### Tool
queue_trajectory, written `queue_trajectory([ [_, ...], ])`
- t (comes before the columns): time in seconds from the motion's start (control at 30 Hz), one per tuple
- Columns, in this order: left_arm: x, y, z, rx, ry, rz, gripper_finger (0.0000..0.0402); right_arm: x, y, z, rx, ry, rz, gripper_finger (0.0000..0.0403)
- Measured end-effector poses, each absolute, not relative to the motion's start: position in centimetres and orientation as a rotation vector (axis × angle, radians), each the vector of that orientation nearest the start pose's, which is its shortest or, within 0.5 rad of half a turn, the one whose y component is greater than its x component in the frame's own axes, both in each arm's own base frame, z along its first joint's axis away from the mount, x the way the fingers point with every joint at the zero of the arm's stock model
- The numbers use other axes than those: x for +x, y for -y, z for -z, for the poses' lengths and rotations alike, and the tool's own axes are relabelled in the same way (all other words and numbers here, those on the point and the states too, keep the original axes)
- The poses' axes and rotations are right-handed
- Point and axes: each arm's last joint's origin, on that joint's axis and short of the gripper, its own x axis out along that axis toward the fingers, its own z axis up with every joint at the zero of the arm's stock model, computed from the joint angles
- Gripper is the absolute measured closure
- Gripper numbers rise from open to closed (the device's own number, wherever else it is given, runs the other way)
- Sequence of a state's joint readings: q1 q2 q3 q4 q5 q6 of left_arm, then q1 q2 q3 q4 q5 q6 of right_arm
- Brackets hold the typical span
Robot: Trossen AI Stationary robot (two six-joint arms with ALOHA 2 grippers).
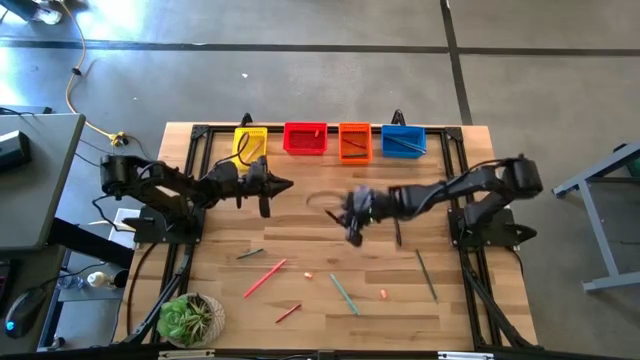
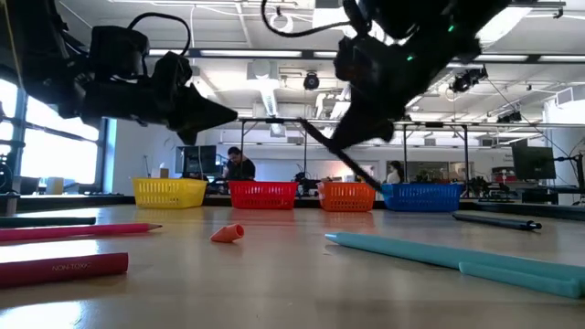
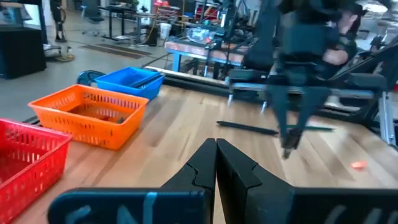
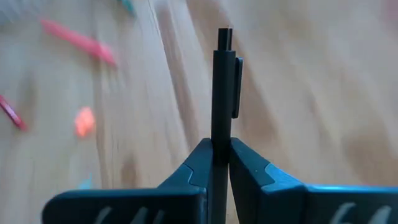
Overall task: Sort crayons/erasers/pens/pencils in bins
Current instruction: Put the bottom black pen into the yellow basket
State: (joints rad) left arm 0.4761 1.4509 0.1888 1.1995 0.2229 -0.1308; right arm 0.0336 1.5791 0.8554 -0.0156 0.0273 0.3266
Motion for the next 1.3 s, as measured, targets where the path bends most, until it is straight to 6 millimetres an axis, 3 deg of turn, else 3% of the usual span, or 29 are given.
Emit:
queue_trajectory([
  [0.2,20.0,-9.7,-15.2,-0.215,-0.002,-0.232,0.0401,31.6,4.5,-19.0,0.220,-0.331,0.047,0.0382],
  [0.37,21.1,-10.1,-16.4,-0.276,0.045,-0.199,0.0386,31.5,6.8,-20.2,0.133,-0.140,0.045,0.0382],
  [0.7,24.9,-8.5,-19.2,-0.217,0.048,-0.065,0.0298,31.7,6.9,-20.4,0.031,-0.082,-0.013,0.0382],
  [0.9,26.6,-7.6,-20.3,-0.156,0.017,-0.126,0.0253,31.9,6.5,-20.4,-0.003,-0.063,-0.049,0.0382],
  [1.3,27.7,-7.2,-21.6,-0.131,0.031,-0.145,0.0227,32.1,5.5,-20.8,-0.034,-0.023,-0.111,0.0382],
])
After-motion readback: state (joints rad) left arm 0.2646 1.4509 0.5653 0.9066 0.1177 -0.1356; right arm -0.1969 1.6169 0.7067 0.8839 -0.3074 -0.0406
